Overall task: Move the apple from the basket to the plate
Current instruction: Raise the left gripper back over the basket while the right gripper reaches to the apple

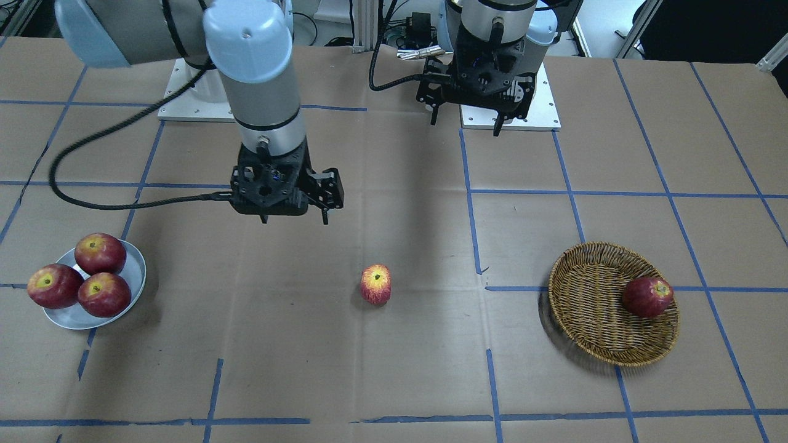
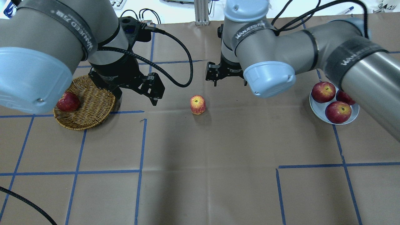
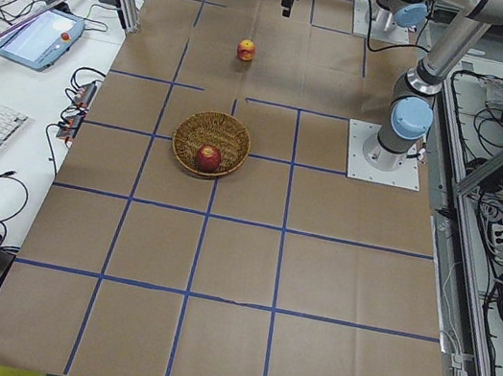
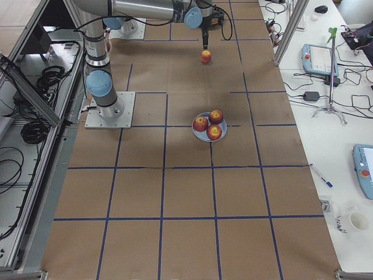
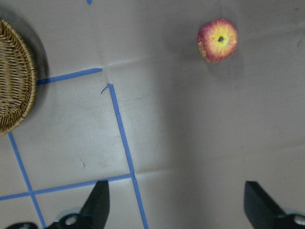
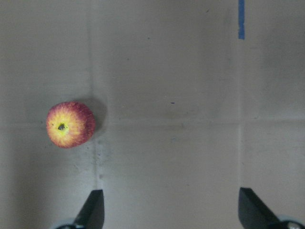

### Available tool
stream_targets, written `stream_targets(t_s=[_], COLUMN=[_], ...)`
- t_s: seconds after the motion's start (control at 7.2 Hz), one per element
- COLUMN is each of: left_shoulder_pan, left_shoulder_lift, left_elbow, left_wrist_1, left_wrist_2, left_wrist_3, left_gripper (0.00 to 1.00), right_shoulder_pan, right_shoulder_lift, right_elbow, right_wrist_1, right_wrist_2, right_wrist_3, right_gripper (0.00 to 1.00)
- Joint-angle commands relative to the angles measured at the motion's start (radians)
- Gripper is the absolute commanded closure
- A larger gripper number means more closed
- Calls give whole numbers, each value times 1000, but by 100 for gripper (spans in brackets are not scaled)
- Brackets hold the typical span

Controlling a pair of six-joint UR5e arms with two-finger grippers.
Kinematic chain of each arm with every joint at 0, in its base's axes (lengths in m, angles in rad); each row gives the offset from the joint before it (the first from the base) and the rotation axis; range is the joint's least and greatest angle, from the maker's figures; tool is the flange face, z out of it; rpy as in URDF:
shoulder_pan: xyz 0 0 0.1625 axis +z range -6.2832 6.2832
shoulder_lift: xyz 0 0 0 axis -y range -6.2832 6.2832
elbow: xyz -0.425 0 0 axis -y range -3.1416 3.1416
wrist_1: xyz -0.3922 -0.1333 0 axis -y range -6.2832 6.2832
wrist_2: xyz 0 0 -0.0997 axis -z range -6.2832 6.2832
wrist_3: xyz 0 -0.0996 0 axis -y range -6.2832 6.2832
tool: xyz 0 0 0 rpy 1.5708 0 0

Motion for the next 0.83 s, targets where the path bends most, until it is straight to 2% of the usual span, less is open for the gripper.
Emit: stream_targets(t_s=[0.0, 0.42, 0.69], left_shoulder_pan=[44, 55, 76], left_shoulder_lift=[15, 9, 9], left_elbow=[-21, -26, -27], left_wrist_1=[7, 9, 9], left_wrist_2=[2, 3, 5], left_wrist_3=[68, 71, 74], left_gripper=[1, 1, 1], right_shoulder_pan=[61, 125, 133], right_shoulder_lift=[122, 268, 327], right_elbow=[-2, 0, 3], right_wrist_1=[-128, -291, -339], right_wrist_2=[-2, -24, -25], right_wrist_3=[106, 166, 168], right_gripper=[0, 0, 0])
